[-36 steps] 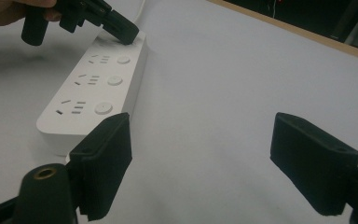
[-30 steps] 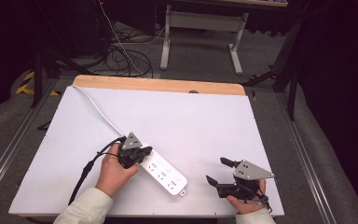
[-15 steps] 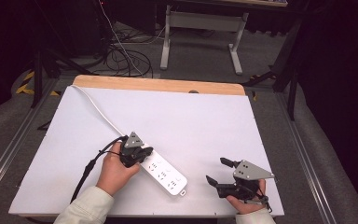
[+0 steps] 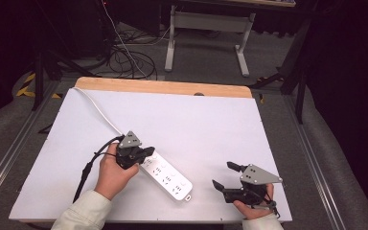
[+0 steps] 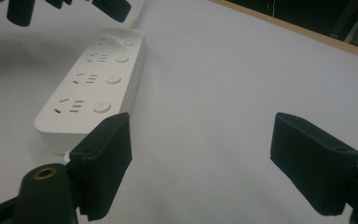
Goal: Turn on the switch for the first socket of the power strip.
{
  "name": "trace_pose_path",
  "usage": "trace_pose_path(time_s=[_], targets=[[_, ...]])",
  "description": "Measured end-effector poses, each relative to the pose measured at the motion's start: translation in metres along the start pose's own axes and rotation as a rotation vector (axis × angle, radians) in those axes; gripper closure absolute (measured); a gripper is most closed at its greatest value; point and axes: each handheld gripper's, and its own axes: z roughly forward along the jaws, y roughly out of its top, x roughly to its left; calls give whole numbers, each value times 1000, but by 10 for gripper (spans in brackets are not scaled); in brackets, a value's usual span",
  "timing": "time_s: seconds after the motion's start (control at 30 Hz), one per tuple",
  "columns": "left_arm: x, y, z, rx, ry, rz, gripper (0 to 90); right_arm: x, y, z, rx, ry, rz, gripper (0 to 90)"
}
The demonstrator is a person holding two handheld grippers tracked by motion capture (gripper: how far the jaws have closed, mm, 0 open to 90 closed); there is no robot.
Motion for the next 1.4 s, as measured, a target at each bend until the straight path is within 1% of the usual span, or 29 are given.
trace_pose_path(time_s=[0.1,0.13,0.17,0.23,0.27,0.3,0.43,0.47,0.5,0.53,0.6,0.63,0.67,0.73,0.77,0.83,0.87,0.9,0.93,0.97,1.0,1.03,1.1,1.13,1.2,1.23,1.27,1.37,1.4], targets=[[-4,4,-8,-10,-11,16,900,1,0,0,0,0,-2,211],[-5,5,-10,-13,-6,27,900,1,0,0,-1,1,0,211],[-7,5,-11,-16,-16,15,900,1,0,-1,-1,-1,0,211],[-7,8,-16,-21,-3,45,900,1,0,-1,-1,-1,1,211],[-8,9,-18,-26,-11,35,900,1,0,-1,-1,-1,1,211],[-7,10,-21,-29,-12,40,900,1,0,-1,-1,-1,1,211],[-5,12,-29,-44,-9,32,900,0,0,-1,0,-3,-1,211],[-6,12,-30,-47,-23,20,900,0,0,-1,-1,-1,1,211],[-6,13,-31,-48,-23,32,900,0,0,-1,0,-2,-1,211],[-8,14,-32,-51,-28,28,900,0,0,-1,0,-2,-1,211],[-9,16,-36,-59,-21,50,900,0,0,-1,-2,-1,-1,211],[-11,17,-37,-64,-28,43,900,0,0,-1,-3,-1,2,211],[-11,18,-39,-67,-26,54,900,0,0,-1,-1,-3,0,211],[-11,18,-41,-76,-30,49,900,0,0,-1,0,-4,-1,211],[-12,18,-42,-78,-42,36,900,0,0,-1,-1,-2,-1,211],[-11,18,-43,-88,-40,48,900,0,0,-1,-1,-2,-1,211],[-12,19,-44,-95,-43,41,794,0,0,-1,-1,-2,0,211],[-12,20,-45,-112,-38,38,794,0,0,-1,-1,-2,0,211],[-13,20,-46,-121,-32,29,649,0,0,-1,-1,-3,1,211],[-13,22,-48,-122,-30,46,587,0,0,-1,-2,-2,0,211],[-14,23,-51,-128,-39,56,538,0,0,-1,0,-4,-1,211],[-14,24,-53,-144,-40,67,538,0,0,-1,0,-4,-1,211],[-15,26,-59,-157,-41,79,434,0,0,-1,-1,-2,-1,211],[-15,27,-62,-167,-41,80,382,0,0,-1,-1,-1,-1,211],[-15,27,-68,-189,-38,83,331,0,0,-1,-3,0,0,211],[-16,27,-70,-197,-48,69,273,0,0,-1,-4,0,0,211],[-16,27,-73,-204,-47,69,248,0,0,-1,-3,0,-1,211],[-15,26,-81,-222,-51,68,227,1,0,-2,-5,0,-1,211],[-15,25,-85,-226,-49,75,216,1,0,-2,-6,-1,0,211]])
